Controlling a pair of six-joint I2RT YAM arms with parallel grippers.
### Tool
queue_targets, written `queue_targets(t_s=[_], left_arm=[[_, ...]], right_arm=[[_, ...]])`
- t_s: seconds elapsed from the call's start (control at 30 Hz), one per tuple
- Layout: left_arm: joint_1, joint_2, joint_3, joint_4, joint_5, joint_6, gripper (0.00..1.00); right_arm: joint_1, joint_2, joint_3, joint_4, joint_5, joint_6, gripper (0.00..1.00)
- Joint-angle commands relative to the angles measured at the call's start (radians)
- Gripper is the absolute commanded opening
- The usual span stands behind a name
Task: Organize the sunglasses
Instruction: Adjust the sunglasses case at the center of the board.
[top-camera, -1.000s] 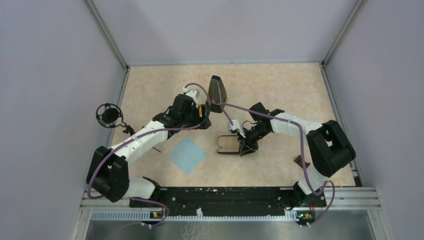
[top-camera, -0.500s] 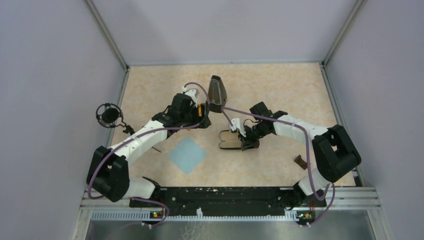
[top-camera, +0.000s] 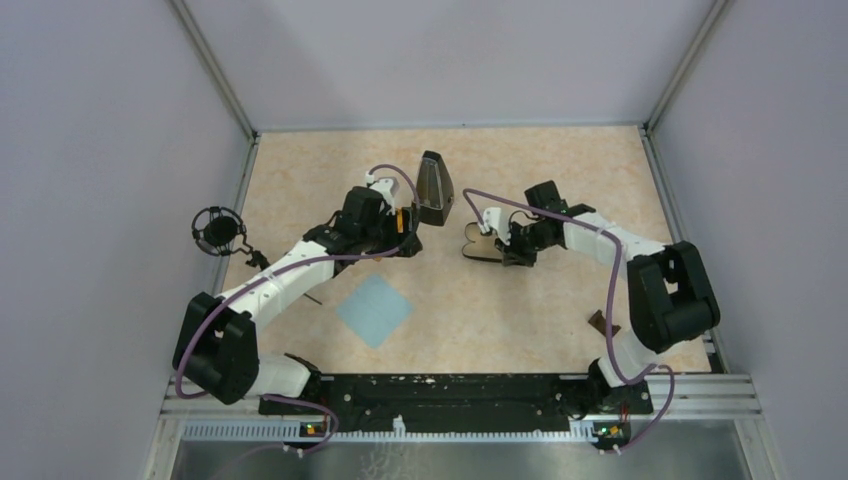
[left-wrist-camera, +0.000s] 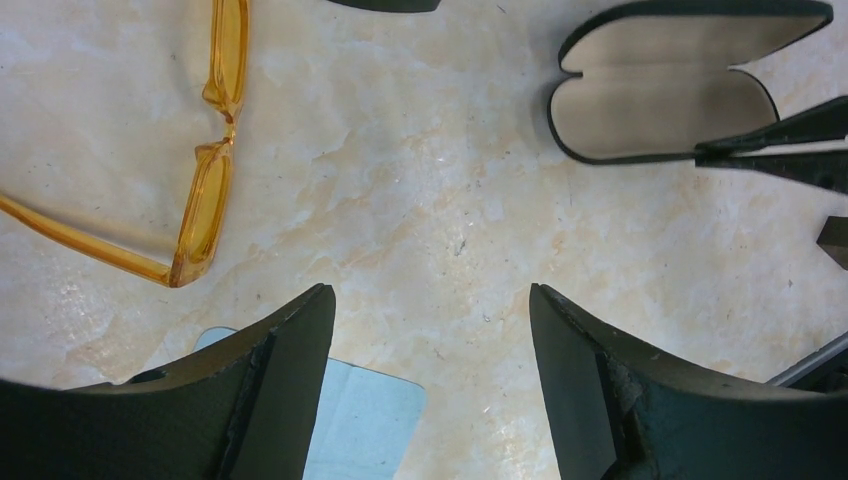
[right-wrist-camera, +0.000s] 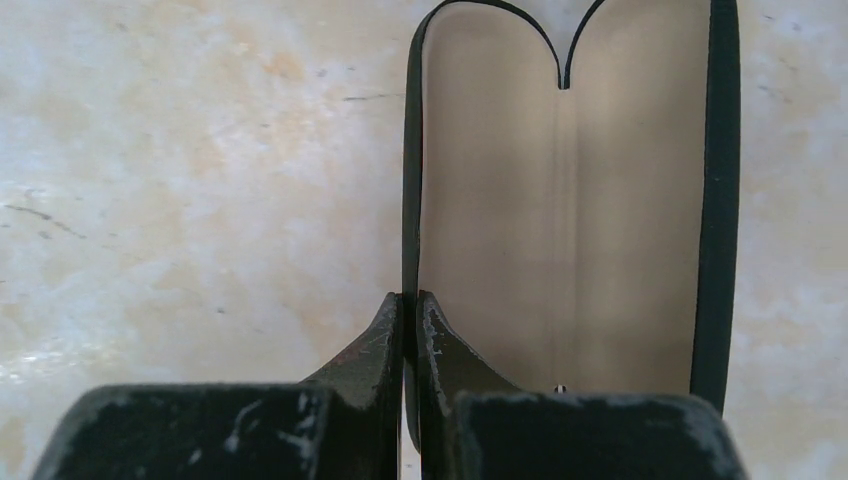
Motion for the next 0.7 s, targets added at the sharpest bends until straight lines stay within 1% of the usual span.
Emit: queue_targets(t_s=[0.0,0.2,0.3,0.4,0.5,0.67], left_arm=[[0.004,-0.026,-0.004,0.047,0.028,0.019,0.78],[0.005,-0.020,-0.003,0.049,0.040,0.022,0.78],[0.005,-0.019,-0.005,0.052,0.043,0.024,0.78],[0.004,-0.017,-0.005,0.051,0.045,0.026,0.77],[0.004,-0.012,-0.003,0.052,0.048,0.026,0.77],[0.004,-0.006,-0.002,0.054,0.061,0.030,0.77]], right_arm=[[-0.041,0.044,0.090,0.033,-0.011,-0.084,0.00],[-0.061,0.114,0.141,0.021,-0.034,-0.108,0.00],[-0.064,0.110,0.128,-0.014,-0.078,-0.199,0.00],[-0.064,0.106,0.107,-0.007,-0.082,-0.242,0.00],[-0.064,0.118,0.107,-0.016,-0.065,-0.269,0.01],[-0.071,0.127,0.107,-0.011,-0.051,-0.292,0.06]])
